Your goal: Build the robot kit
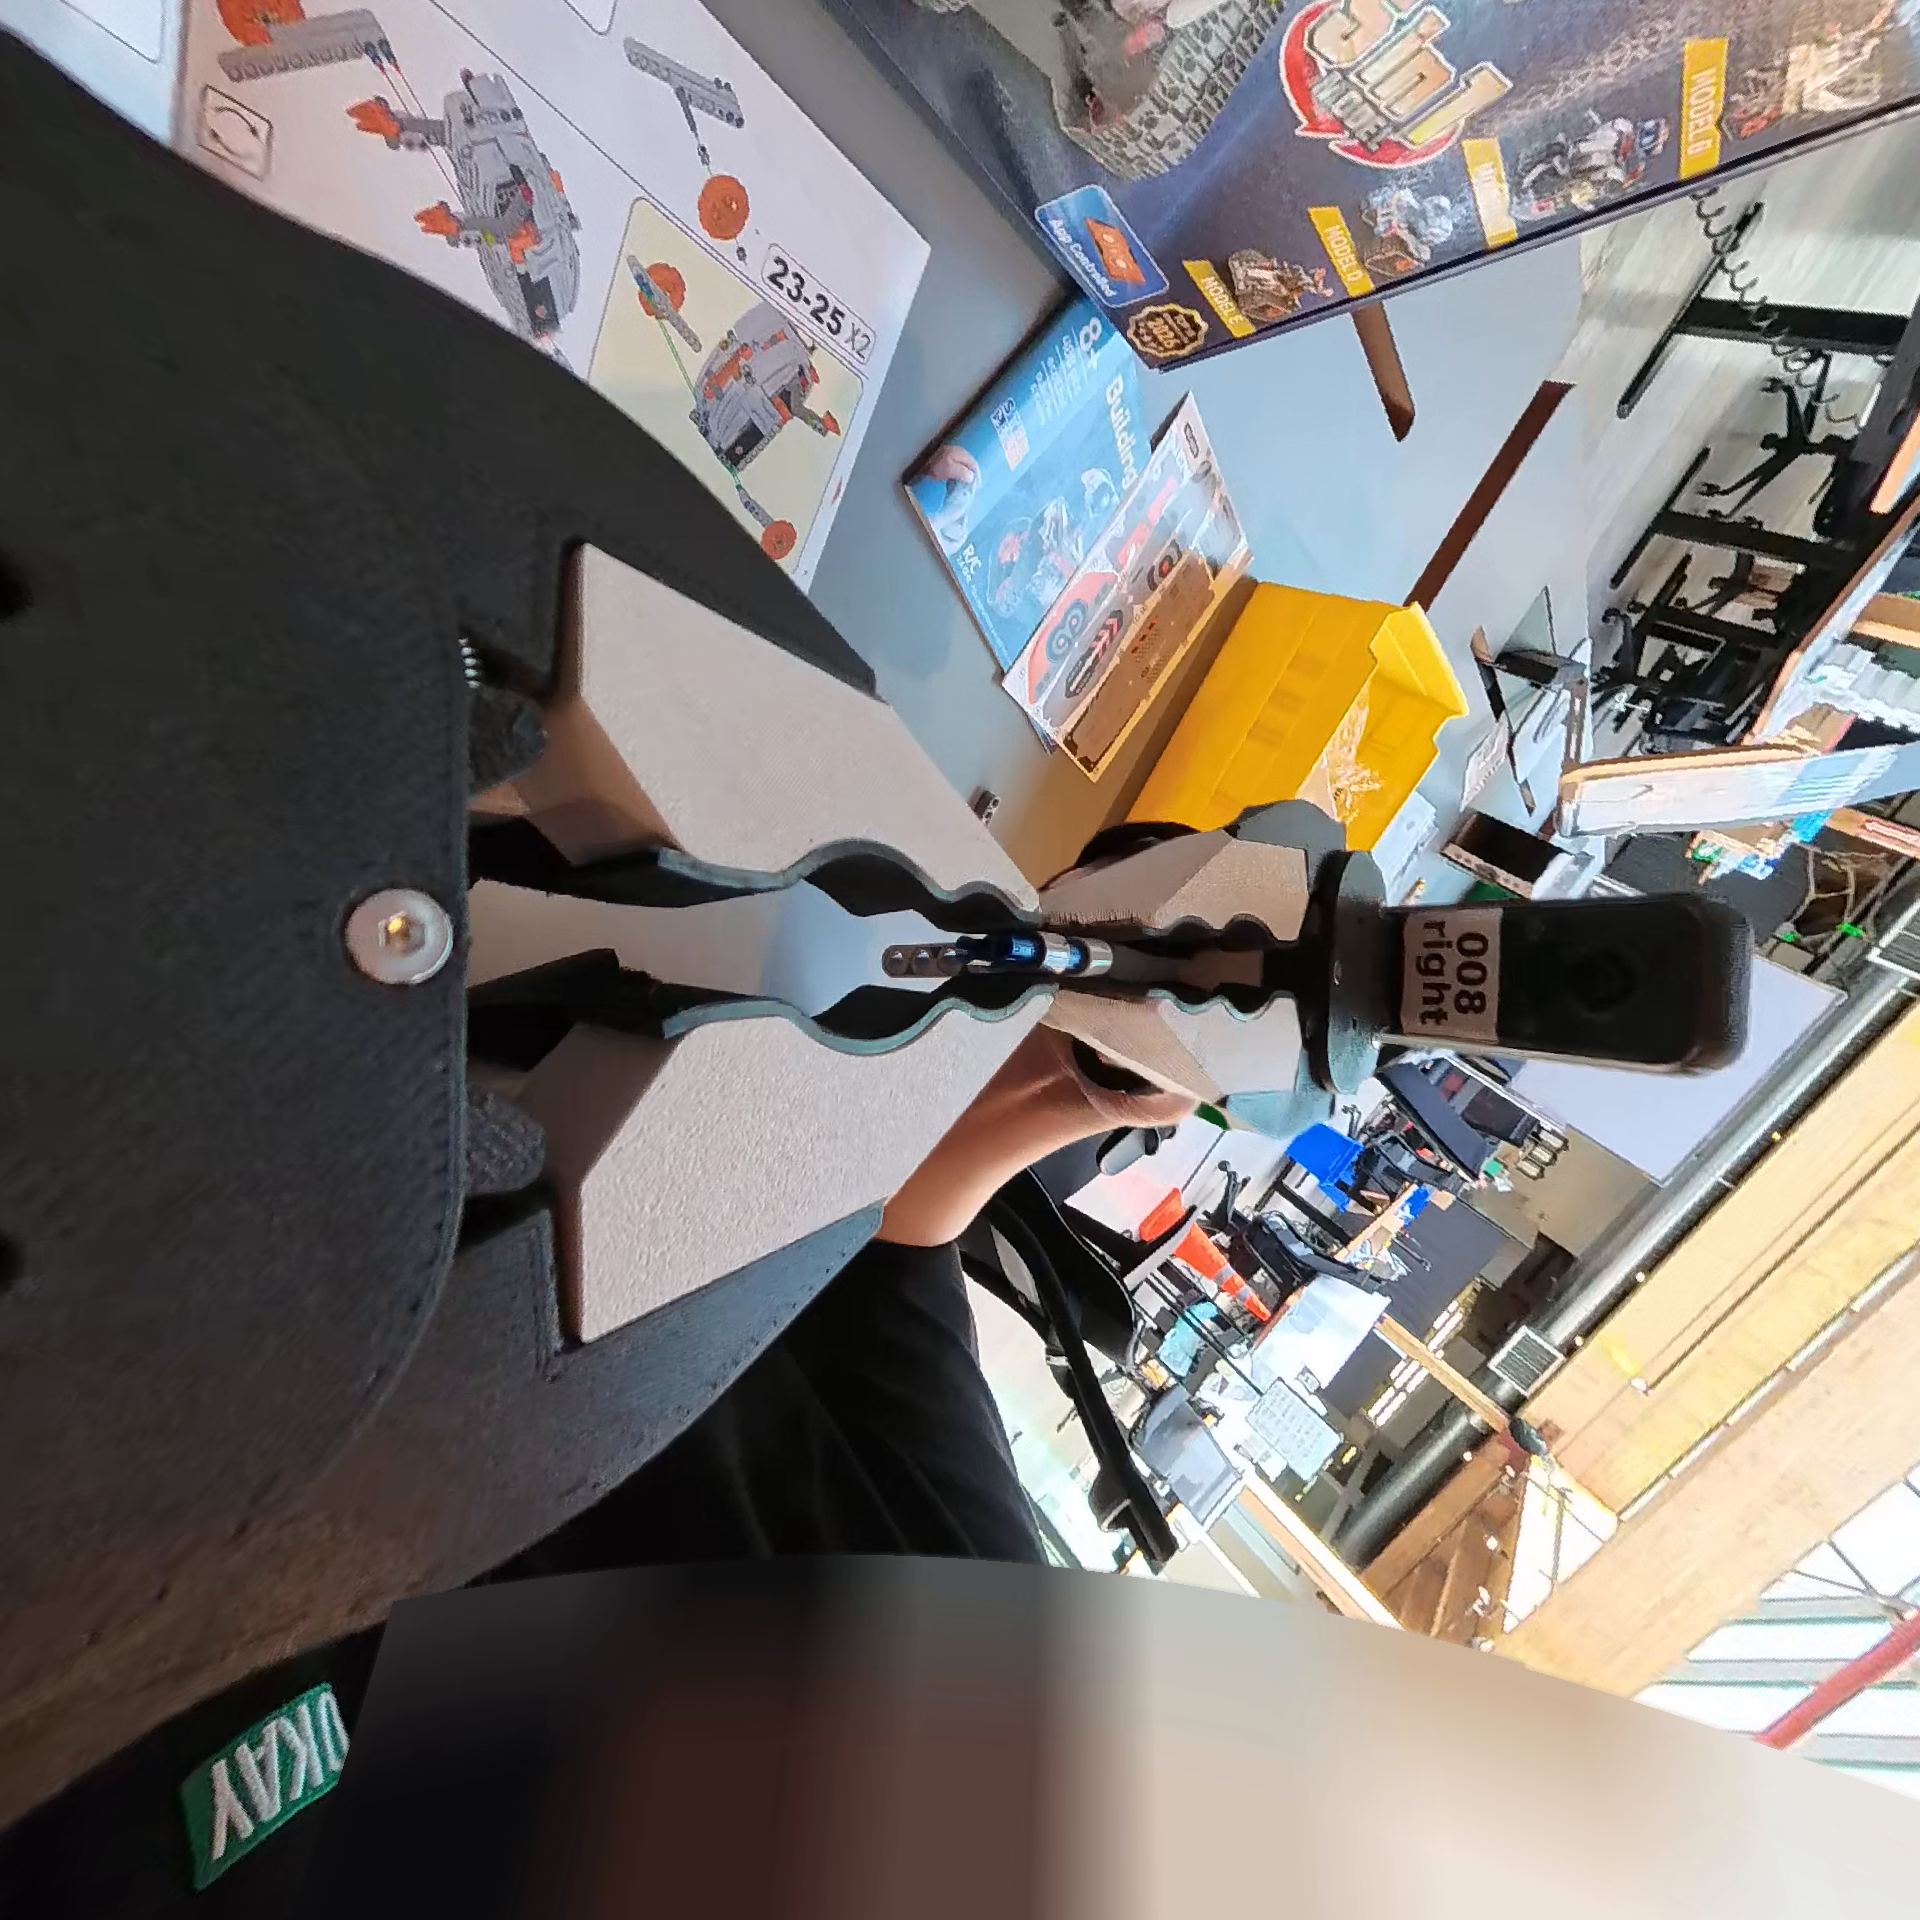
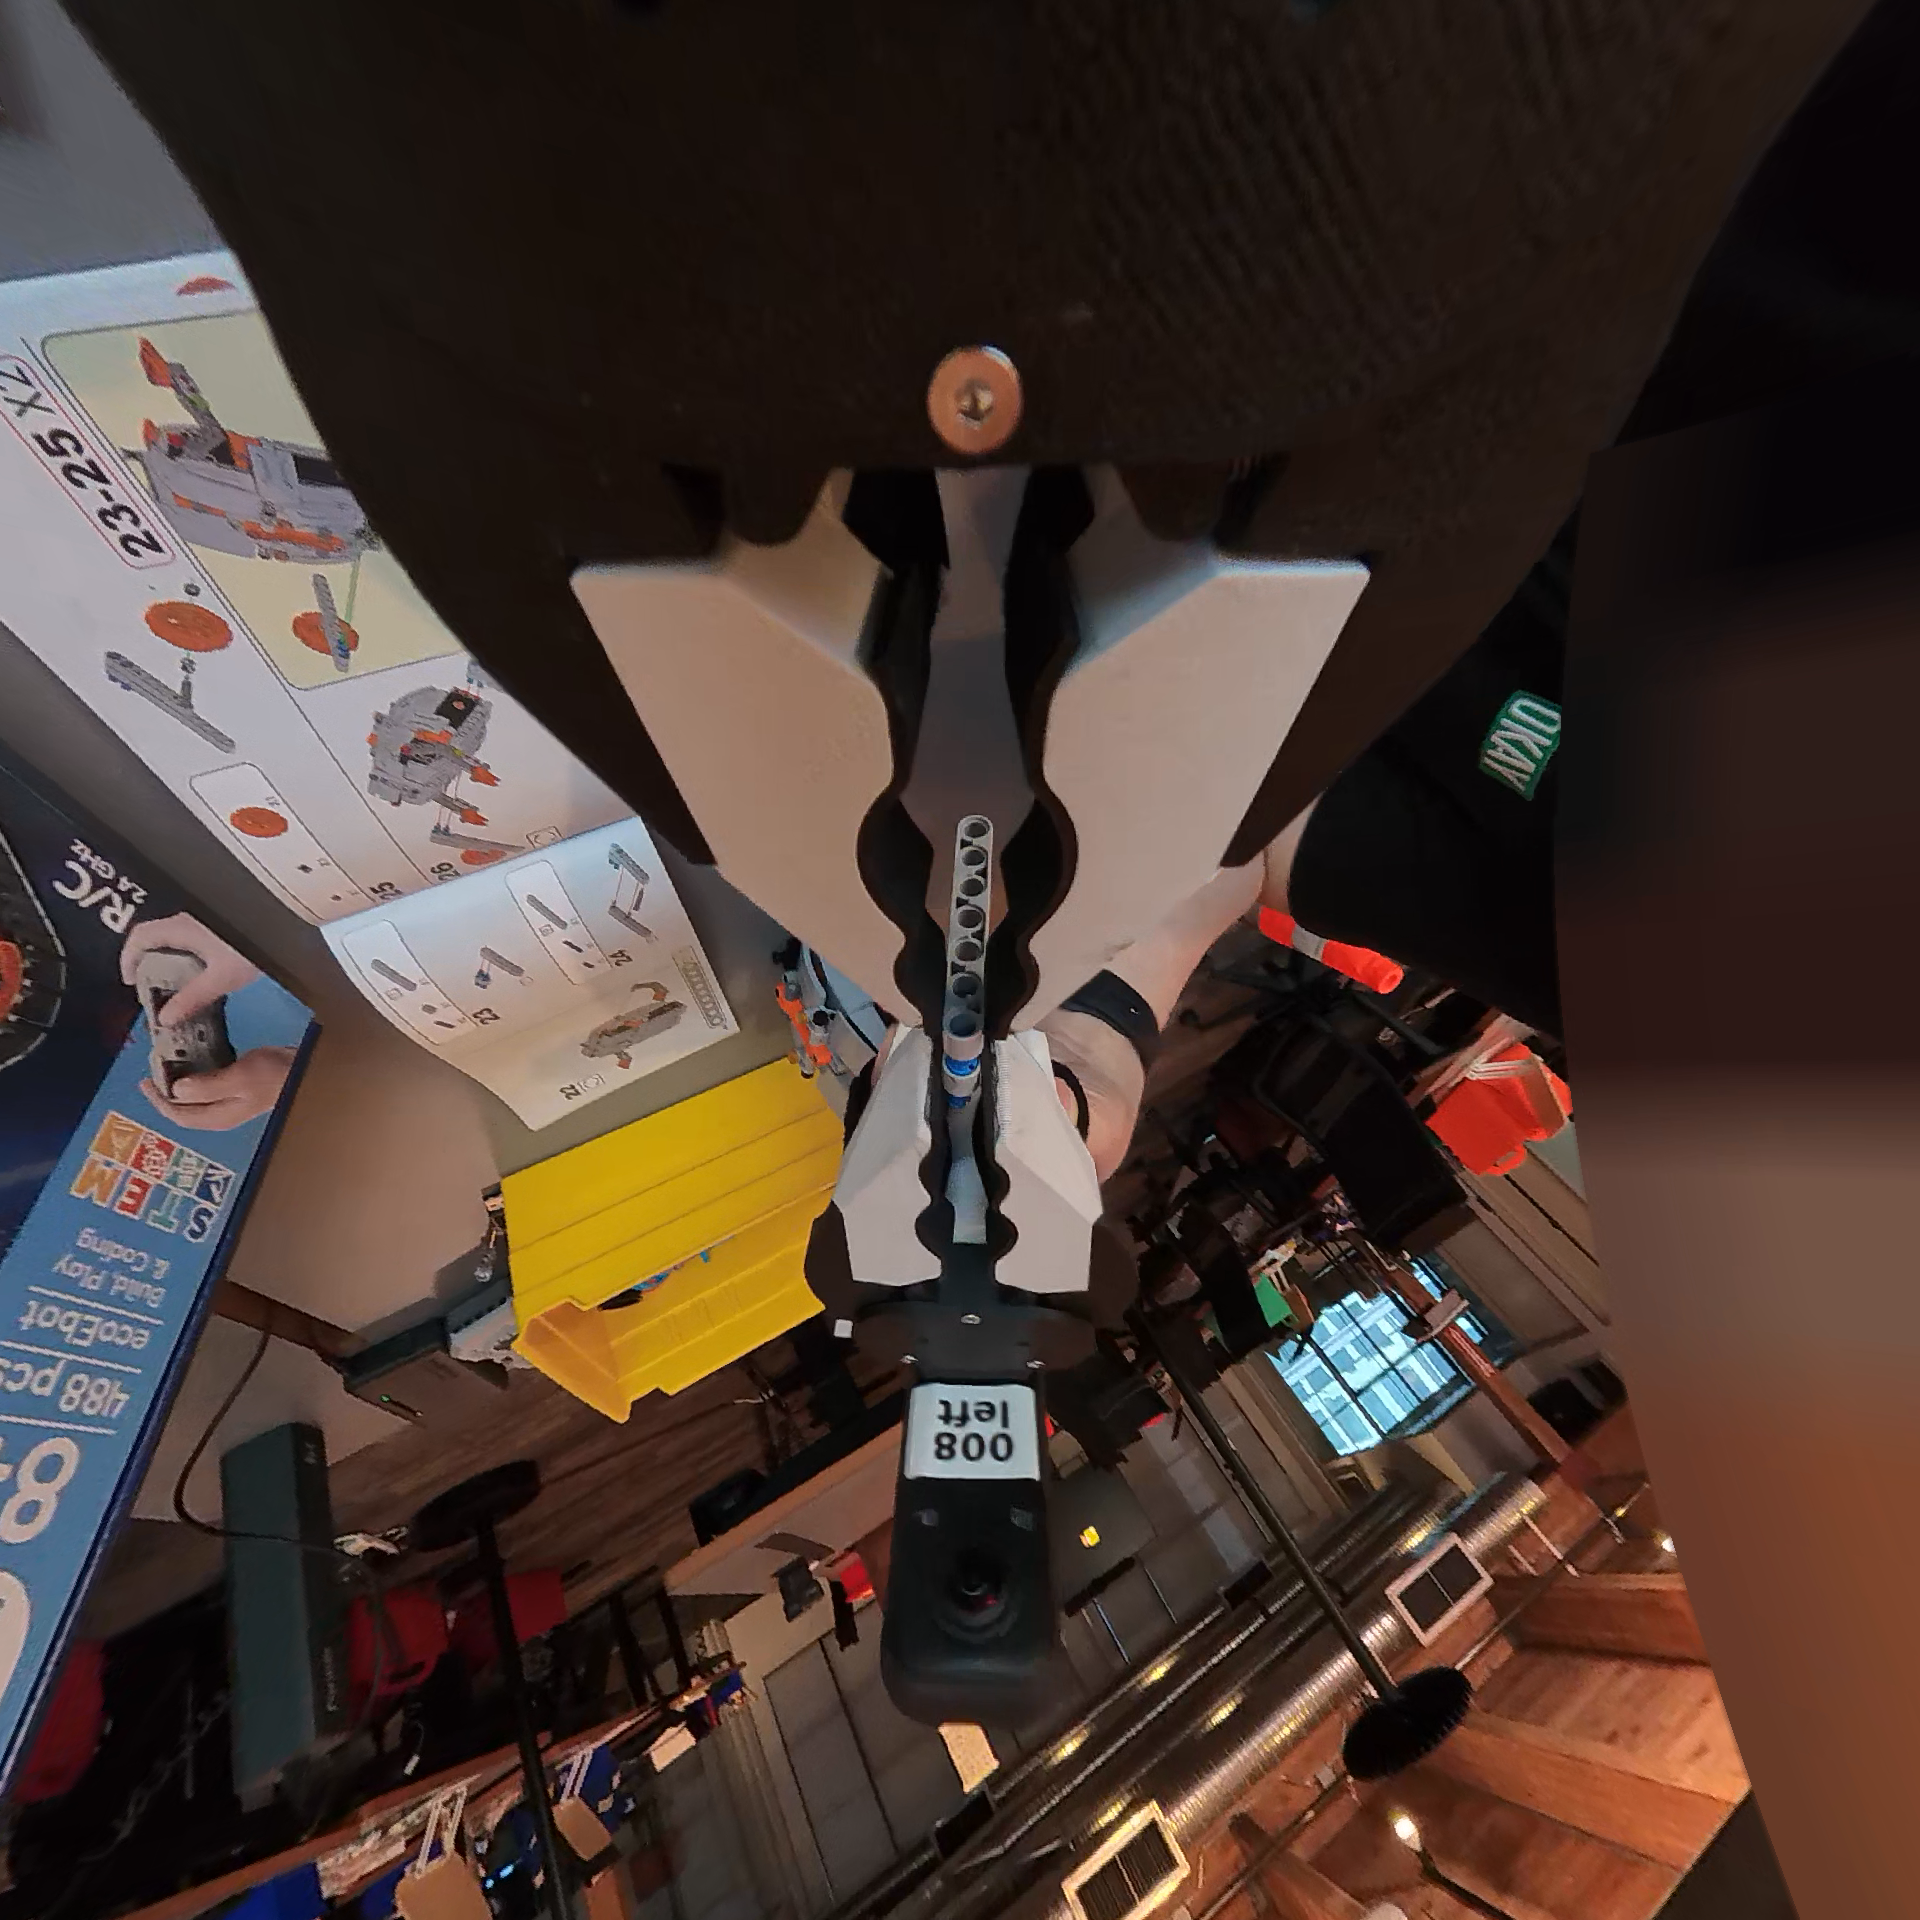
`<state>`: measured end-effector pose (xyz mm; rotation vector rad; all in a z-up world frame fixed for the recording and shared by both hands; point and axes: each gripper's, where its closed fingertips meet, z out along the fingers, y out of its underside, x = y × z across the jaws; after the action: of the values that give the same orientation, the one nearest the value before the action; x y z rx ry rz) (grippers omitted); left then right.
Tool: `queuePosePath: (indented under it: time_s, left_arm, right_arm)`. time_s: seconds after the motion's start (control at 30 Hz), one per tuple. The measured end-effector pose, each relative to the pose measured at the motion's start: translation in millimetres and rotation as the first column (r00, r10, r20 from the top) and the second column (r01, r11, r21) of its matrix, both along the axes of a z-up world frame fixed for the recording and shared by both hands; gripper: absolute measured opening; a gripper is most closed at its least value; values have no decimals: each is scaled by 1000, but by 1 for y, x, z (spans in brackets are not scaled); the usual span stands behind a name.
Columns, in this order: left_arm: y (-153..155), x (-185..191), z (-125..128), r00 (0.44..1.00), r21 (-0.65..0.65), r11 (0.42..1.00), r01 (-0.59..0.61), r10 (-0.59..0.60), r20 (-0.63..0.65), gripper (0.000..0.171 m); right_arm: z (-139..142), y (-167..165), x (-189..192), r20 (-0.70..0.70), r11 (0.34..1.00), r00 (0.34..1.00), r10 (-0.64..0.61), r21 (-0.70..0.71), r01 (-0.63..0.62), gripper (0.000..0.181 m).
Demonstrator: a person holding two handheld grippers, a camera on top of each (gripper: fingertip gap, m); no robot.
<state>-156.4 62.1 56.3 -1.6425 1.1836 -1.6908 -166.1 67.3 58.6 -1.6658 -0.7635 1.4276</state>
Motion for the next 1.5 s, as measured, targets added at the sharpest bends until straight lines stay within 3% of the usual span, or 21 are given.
queuePosePath:
  time_s: [0.67, 0.8, 0.87, 0.97, 1.03, 1.13, 1.23, 1.37, 1.5]
  left_arm:
    - [12, 5, -6, 999, -7, 999, -43, 43, -26, 6]
    - [19, 4, -12, 995, -6, 997, -83, 83, -56, 6]
    - [27, -2, -23, 985, 15, 993, -118, 119, -123, 5]
    - [38, -14, -37, 959, 16, 984, -179, 178, -220, 5]
    - [49, -25, -44, 927, 30, 967, -253, 251, -280, 5]
    - [73, -54, -63, 801, 143, 904, -403, 424, -424, 5]
    - [75, -68, -57, 775, 126, 882, -454, 460, -434, 6]
    - [78, -79, -56, 737, 153, 856, -494, 506, -449, 5]
    - [67, -61, -49, 822, 88, 904, -418, 417, -388, 5]
  right_arm:
    - [-7, 12, 5, 25, 998, 998, -54, 16, 54, 5]
    - [-21, 15, 11, 136, 997, 987, -82, 14, 81, 5]
    - [-57, 13, 19, 371, 996, 925, -82, 8, 86, 5]
    - [-130, 1, 29, 732, 999, 681, 6, -29, 23, 5]
    - [-164, -9, 23, 819, 995, 565, 100, -91, -44, 5]
    - [-195, -15, 18, 887, 988, 437, 151, -119, -98, 5]
    - [-211, -13, 18, 919, 987, 366, 147, -114, -109, 5]
    - [-222, -15, 17, 930, 983, 328, 164, -127, -130, 6]
    - [-220, -18, 14, 910, 977, 367, 193, -143, -158, 15]
